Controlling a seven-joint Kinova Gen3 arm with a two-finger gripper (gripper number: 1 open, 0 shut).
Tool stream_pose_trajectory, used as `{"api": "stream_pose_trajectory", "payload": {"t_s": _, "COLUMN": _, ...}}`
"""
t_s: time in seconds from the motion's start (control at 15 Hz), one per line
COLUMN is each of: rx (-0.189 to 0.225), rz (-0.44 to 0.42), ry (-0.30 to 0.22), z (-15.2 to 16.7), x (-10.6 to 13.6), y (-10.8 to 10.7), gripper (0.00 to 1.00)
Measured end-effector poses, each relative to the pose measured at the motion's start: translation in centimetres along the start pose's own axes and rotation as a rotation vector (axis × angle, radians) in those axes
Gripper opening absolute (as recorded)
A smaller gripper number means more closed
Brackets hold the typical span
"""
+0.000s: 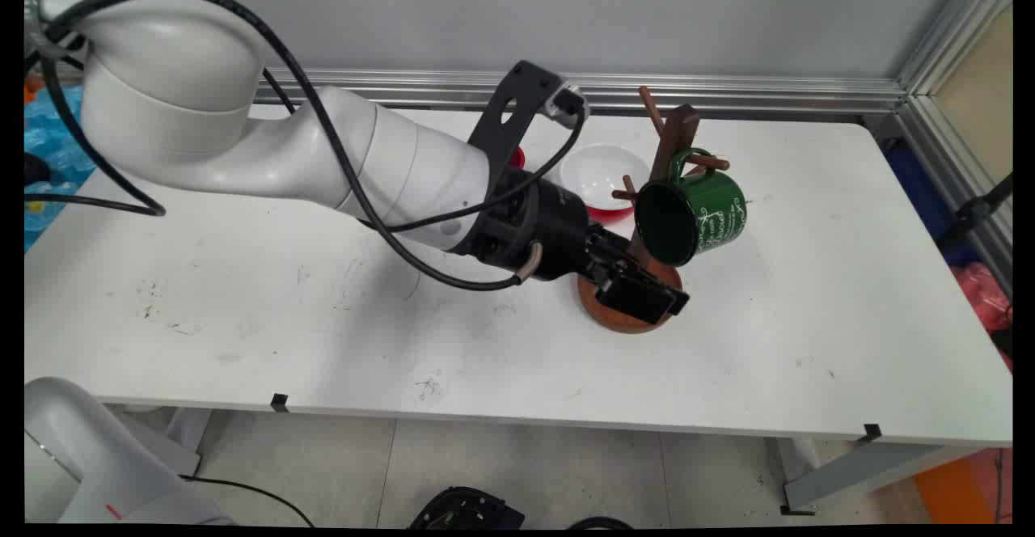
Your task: Pick up the green mug from the rack
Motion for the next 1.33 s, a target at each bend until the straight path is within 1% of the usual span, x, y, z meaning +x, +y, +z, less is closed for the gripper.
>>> {"api": "stream_pose_trajectory", "payload": {"t_s": 0.33, "rx": -0.035, "rz": 0.008, "ry": 0.012, "z": 0.2, "x": 0.5, "y": 1.0, "gripper": 1.0}}
{"api": "stream_pose_trajectory", "payload": {"t_s": 0.6, "rx": -0.05, "rz": 0.011, "ry": 0.023, "z": 1.1, "x": 0.9, "y": 1.6, "gripper": 1.0}}
{"api": "stream_pose_trajectory", "payload": {"t_s": 0.93, "rx": -0.053, "rz": 0.014, "ry": 0.029, "z": 2.1, "x": 1.2, "y": 1.7, "gripper": 1.0}}
{"api": "stream_pose_trajectory", "payload": {"t_s": 1.33, "rx": -0.047, "rz": 0.02, "ry": 0.028, "z": 2.9, "x": 1.2, "y": 1.4, "gripper": 1.0}}
